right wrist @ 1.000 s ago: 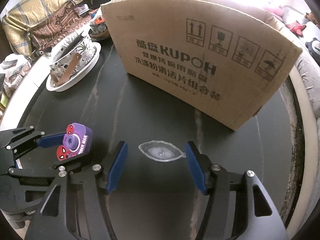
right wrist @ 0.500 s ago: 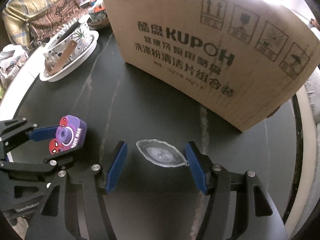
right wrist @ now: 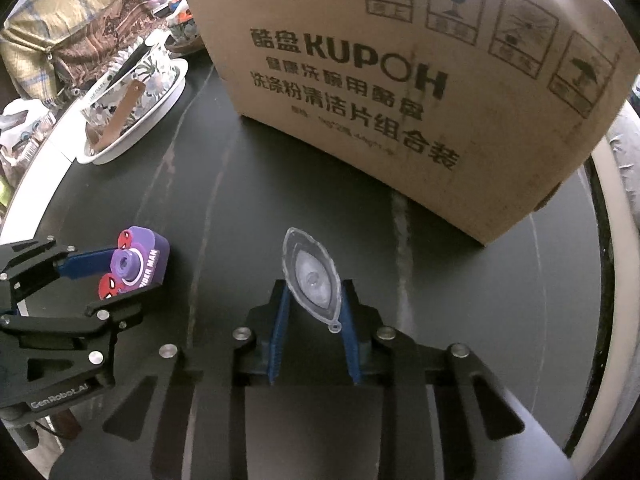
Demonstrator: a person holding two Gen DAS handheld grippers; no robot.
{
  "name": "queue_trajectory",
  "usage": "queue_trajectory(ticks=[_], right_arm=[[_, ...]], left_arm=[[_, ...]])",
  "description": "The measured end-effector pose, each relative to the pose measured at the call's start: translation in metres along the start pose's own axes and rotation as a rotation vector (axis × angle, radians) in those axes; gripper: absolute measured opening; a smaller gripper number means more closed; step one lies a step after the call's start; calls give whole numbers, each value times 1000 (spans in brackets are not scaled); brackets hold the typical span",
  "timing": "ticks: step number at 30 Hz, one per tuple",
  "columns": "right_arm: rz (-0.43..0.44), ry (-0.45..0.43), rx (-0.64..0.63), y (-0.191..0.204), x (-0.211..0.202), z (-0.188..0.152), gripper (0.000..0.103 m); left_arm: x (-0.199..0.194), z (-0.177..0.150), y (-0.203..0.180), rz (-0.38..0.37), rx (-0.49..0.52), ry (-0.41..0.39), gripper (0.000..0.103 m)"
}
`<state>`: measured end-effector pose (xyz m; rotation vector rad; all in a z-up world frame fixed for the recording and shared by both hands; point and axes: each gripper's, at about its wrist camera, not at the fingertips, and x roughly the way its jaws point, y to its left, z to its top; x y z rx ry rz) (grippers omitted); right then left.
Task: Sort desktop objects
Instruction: 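Close the right tool on the clear leaf-shaped dish, then lift the dish with the right tool while the left tool carries the Spider-Man toy toward the box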
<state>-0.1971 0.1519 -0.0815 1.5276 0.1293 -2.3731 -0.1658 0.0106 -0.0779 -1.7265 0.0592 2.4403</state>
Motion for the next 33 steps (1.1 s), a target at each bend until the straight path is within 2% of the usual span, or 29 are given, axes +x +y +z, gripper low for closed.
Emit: queue_trajectory(ticks=[33], right_arm=[[-14, -70, -38, 18, -53, -12, 22]], left_arm=[[-48, -1, -17, 0, 53, -102, 45]])
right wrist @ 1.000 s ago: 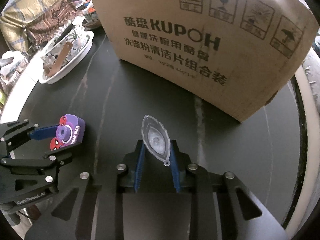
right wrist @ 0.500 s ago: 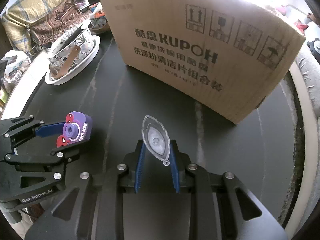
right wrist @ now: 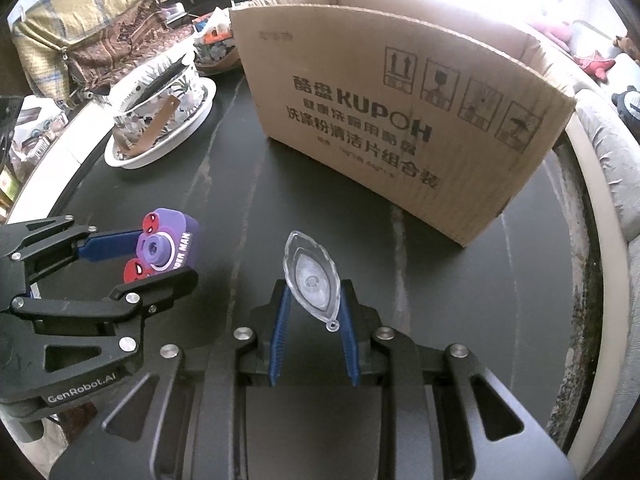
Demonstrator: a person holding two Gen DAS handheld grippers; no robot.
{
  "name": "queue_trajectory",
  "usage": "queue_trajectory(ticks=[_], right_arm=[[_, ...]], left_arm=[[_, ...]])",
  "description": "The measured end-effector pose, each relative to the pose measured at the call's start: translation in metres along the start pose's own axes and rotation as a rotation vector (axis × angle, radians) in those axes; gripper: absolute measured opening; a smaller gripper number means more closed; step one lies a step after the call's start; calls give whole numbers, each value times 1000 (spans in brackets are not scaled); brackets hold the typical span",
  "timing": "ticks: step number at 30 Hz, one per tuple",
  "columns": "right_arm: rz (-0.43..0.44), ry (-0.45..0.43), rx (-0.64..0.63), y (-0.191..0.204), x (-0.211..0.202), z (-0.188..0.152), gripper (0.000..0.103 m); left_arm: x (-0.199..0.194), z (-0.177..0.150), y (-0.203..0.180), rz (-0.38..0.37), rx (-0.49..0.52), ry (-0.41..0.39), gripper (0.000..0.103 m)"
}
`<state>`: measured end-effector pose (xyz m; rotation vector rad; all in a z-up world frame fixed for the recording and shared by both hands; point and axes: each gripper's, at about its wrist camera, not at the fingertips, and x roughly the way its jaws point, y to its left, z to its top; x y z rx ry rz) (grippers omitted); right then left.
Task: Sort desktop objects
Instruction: 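Lift the dish with the right tool while the left tool carries the Spider-Man toy toward the box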
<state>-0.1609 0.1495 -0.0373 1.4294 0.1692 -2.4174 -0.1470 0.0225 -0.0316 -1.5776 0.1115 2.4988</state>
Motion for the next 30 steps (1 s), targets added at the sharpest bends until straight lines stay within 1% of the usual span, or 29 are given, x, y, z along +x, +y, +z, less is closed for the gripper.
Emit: queue_trajectory(ticks=[9, 17, 30], right_arm=[[-11, -45, 1, 3, -27, -4, 22], [-23, -87, 1, 4, -50, -9, 22], [-47, -164, 9, 4, -92, -16, 22]], left_arm=[[-28, -3, -6, -6, -14, -51, 45], [-48, -5, -18, 17, 24, -98, 45], [-78, -8, -31, 22, 57, -156, 45]])
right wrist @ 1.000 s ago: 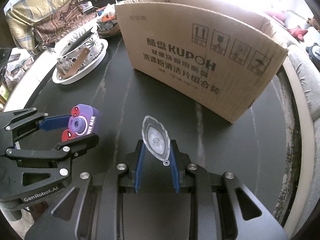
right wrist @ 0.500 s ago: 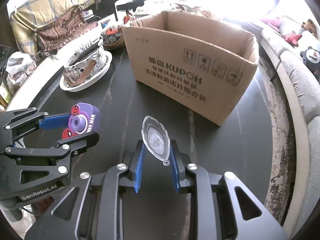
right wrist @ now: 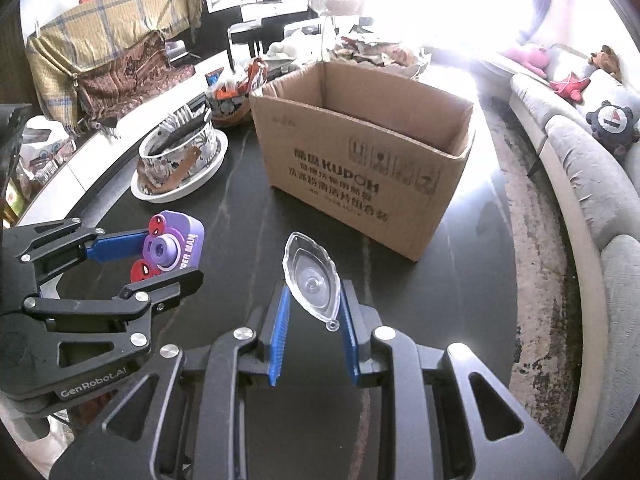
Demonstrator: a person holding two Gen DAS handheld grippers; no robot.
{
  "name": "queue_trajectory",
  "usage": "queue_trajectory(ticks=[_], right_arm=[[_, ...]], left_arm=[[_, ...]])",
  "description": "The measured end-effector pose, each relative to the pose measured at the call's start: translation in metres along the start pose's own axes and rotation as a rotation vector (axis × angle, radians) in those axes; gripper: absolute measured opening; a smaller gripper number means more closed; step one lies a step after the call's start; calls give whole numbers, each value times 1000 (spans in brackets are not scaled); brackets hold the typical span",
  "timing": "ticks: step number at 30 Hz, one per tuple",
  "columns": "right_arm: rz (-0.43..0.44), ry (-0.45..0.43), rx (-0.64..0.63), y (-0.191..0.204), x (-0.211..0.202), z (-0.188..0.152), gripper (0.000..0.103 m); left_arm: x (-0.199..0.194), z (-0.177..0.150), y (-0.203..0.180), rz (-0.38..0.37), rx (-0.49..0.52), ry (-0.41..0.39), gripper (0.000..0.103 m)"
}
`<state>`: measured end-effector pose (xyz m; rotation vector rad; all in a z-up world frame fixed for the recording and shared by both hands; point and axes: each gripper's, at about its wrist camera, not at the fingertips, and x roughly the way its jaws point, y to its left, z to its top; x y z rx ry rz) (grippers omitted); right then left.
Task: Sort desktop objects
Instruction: 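Lift the dish with the right tool while the left tool carries the Spider-Man toy toward the box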
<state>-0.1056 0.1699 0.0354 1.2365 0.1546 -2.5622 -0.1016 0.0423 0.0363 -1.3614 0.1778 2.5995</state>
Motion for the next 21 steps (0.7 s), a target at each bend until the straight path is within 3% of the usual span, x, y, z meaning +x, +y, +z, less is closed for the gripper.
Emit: queue_trajectory(ticks=[13, 21], right_arm=[[-31, -73, -5, -7, -39, 8, 22], [-31, -80, 5, -14, -37, 14, 21]], left_arm=[[-31, 19, -13, -1, 34, -74, 45], [-32, 28, -12, 12, 34, -84, 45]])
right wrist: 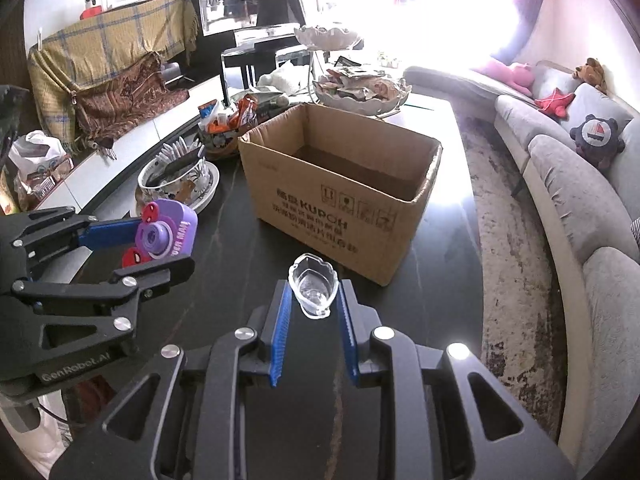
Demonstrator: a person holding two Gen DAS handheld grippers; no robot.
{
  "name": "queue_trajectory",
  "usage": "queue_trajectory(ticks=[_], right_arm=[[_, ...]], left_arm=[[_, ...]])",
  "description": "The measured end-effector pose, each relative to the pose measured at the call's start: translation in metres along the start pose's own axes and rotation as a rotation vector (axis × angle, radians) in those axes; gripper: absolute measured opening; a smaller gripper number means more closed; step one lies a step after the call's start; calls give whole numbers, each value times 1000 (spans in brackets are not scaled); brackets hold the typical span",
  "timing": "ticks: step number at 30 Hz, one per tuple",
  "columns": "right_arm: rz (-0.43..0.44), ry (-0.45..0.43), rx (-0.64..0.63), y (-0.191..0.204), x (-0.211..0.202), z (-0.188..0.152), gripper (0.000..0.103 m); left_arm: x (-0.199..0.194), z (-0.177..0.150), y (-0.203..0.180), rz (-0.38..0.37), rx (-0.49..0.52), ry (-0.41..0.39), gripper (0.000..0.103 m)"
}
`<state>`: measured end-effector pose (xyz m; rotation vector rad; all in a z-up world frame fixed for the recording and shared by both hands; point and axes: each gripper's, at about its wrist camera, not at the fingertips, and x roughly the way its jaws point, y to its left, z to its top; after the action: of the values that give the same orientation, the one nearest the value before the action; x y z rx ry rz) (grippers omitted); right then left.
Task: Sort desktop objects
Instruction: 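Lift the dish with the right tool while the left tool carries the Spider-Man toy toward the box, then carry the Spider-Man toy and leaf dish over the open cardboard box with both tools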
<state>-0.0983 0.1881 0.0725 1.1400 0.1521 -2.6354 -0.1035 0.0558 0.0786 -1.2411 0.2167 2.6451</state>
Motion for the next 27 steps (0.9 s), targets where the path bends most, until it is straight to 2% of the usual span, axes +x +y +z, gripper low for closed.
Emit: queue_trajectory(ticks=[15, 27], right_arm=[[0, -23, -11, 1, -2, 10, 21], [-22, -53, -28, -6, -8, 31, 21]], left_arm=[[4, 20, 3, -12, 12, -26, 45], [-2, 47, 4, 9, 40, -73, 45]])
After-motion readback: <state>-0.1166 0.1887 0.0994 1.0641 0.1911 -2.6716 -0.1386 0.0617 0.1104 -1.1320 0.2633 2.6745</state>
